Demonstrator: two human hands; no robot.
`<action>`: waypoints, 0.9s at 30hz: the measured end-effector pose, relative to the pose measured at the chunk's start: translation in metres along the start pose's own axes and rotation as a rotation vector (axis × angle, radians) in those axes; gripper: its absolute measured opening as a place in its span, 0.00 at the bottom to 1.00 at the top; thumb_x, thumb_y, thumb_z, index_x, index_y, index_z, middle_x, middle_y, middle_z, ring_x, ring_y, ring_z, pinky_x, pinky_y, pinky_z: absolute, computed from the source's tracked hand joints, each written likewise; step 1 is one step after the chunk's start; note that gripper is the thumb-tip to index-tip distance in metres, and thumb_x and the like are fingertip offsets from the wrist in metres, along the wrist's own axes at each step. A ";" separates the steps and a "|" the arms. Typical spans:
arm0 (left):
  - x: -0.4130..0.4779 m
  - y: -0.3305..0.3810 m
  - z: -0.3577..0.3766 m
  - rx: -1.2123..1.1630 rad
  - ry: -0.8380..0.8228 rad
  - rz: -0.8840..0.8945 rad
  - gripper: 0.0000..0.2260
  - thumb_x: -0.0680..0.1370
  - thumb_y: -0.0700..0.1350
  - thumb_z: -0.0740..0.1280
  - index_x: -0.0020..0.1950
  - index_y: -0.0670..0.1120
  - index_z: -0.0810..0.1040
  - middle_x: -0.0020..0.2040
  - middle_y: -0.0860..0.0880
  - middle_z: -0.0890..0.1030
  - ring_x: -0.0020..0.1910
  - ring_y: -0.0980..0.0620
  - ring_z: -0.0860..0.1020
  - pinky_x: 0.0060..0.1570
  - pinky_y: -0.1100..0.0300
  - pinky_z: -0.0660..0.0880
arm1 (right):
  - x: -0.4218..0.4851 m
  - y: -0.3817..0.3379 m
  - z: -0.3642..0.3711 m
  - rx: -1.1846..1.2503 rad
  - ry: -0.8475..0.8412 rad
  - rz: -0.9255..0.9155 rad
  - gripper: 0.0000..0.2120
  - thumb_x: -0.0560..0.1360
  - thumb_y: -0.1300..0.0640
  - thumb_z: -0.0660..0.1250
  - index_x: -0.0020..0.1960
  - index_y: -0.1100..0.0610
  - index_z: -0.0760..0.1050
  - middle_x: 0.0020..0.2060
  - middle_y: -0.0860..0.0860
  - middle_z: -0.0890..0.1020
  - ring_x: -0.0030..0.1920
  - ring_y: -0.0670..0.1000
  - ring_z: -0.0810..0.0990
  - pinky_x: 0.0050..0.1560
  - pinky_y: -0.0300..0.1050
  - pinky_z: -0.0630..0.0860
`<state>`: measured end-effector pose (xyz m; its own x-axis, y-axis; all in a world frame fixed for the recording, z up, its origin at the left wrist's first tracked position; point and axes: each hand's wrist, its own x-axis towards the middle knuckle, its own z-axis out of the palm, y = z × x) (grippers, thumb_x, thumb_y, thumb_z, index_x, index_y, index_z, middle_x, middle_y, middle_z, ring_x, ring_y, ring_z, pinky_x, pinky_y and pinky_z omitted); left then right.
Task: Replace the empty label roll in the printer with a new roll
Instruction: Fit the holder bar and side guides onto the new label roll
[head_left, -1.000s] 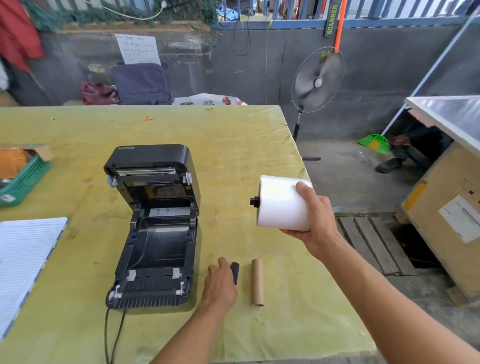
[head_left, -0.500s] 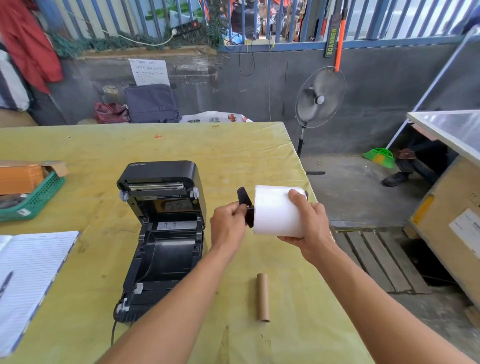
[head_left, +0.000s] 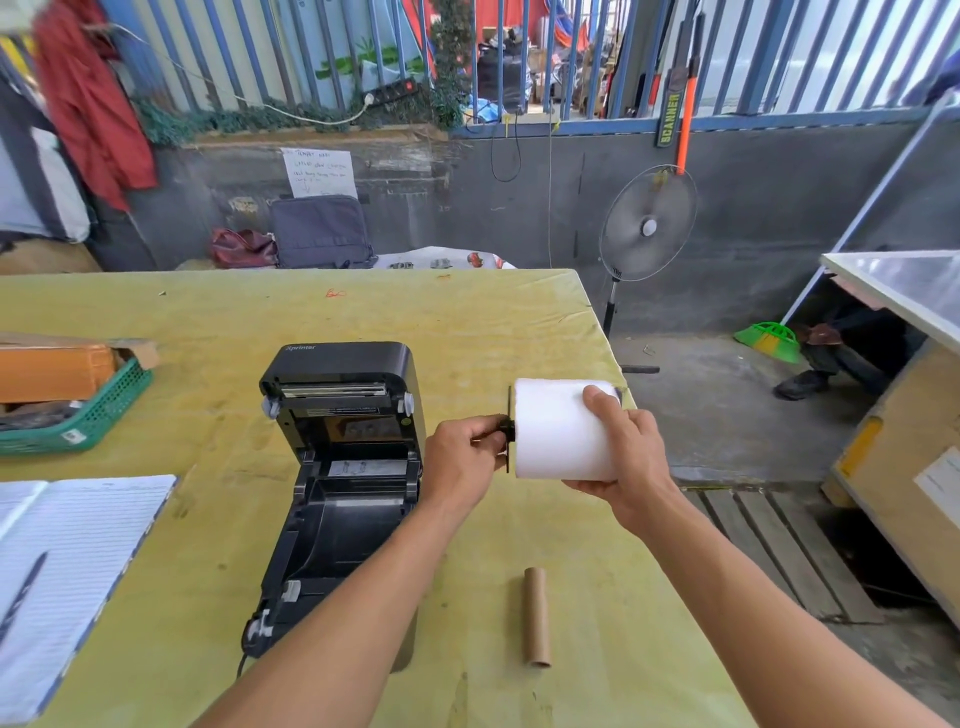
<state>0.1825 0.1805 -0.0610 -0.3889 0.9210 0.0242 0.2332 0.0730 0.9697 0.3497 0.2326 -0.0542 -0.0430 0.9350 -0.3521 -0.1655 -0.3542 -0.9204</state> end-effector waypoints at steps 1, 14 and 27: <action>-0.001 0.001 0.000 -0.023 -0.009 0.008 0.12 0.79 0.32 0.65 0.59 0.41 0.83 0.52 0.48 0.85 0.44 0.58 0.84 0.46 0.62 0.82 | 0.000 0.000 0.001 0.001 -0.009 0.000 0.32 0.69 0.41 0.74 0.61 0.59 0.67 0.56 0.56 0.78 0.52 0.60 0.82 0.44 0.63 0.83; -0.020 0.011 0.022 -0.173 0.013 -0.047 0.11 0.74 0.60 0.65 0.49 0.58 0.83 0.45 0.56 0.84 0.48 0.50 0.81 0.52 0.43 0.79 | 0.003 -0.003 0.006 -0.030 -0.032 -0.062 0.26 0.69 0.39 0.74 0.50 0.56 0.66 0.56 0.56 0.79 0.53 0.60 0.83 0.38 0.53 0.82; -0.011 0.014 0.017 -0.267 0.152 -0.092 0.05 0.77 0.47 0.70 0.42 0.50 0.84 0.42 0.50 0.83 0.42 0.49 0.78 0.49 0.39 0.79 | -0.003 -0.011 -0.004 -0.195 -0.178 -0.197 0.17 0.74 0.37 0.68 0.54 0.48 0.76 0.55 0.51 0.82 0.56 0.59 0.80 0.57 0.61 0.77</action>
<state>0.2053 0.1780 -0.0517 -0.5313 0.8457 -0.0504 -0.0436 0.0321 0.9985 0.3559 0.2341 -0.0438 -0.2036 0.9683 -0.1449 0.0030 -0.1474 -0.9891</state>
